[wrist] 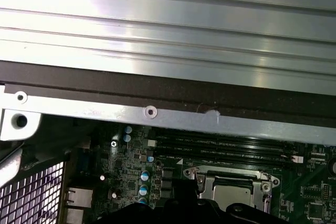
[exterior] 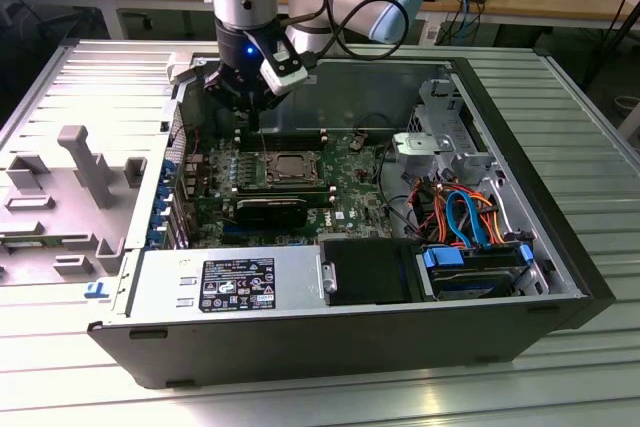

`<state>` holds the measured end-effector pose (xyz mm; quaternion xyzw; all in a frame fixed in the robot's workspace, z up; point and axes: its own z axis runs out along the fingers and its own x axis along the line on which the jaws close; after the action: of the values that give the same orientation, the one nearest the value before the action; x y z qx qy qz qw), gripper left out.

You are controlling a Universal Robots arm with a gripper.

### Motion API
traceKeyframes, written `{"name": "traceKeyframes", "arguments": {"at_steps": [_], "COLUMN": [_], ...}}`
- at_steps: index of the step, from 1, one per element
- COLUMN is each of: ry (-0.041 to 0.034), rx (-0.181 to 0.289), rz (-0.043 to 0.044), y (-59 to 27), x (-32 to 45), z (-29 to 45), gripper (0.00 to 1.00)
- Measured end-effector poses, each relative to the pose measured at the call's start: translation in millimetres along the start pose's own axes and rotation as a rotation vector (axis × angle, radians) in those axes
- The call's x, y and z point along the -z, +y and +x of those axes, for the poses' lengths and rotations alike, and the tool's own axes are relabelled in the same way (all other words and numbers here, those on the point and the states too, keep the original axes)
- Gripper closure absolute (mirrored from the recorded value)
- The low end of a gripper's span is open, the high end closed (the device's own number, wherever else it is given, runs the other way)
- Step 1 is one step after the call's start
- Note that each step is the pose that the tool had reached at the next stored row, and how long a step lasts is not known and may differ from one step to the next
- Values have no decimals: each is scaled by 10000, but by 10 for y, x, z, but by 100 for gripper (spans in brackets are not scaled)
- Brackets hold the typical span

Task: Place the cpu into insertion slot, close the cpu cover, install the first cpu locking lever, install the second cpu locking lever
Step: 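Install the first cpu locking lever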

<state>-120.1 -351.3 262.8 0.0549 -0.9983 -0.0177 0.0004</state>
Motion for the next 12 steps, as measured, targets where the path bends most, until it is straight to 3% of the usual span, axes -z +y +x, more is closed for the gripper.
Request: {"name": "traceKeyframes", "arguments": {"at_steps": [6, 12], "ry": [0, -1], "rx": [4, 1], "rz": [2, 1], "y": [-1, -14], "x": [0, -2], "z": [-9, -120], "gripper": [89, 89]}}
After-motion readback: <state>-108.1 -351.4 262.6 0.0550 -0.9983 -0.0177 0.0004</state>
